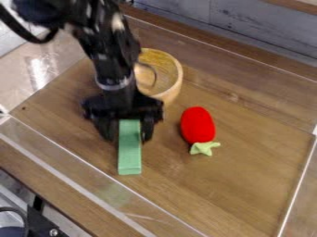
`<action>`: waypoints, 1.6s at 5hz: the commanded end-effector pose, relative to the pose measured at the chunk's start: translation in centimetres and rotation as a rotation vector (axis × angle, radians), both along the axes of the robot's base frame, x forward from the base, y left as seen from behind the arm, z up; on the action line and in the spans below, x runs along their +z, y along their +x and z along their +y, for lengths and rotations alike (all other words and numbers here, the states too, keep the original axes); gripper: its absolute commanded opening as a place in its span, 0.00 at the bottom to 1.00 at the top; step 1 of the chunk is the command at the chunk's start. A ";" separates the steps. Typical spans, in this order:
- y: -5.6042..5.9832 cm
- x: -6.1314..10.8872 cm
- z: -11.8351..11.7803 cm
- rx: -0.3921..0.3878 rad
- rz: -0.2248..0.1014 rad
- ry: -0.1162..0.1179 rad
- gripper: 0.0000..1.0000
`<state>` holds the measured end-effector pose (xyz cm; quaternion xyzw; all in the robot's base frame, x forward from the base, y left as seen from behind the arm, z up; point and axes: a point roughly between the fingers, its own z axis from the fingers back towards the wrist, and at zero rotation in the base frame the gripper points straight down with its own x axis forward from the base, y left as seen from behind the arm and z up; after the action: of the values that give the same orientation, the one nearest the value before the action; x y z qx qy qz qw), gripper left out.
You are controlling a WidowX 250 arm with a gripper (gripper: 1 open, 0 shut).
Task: Put the green block in the brown bowl
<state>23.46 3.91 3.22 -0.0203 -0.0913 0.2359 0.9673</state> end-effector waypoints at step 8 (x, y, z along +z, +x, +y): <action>7.4 8.4 -0.6 -0.110 -0.005 -0.071 0.00</action>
<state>30.14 3.01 10.27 -0.0592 -0.0590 0.1860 0.9790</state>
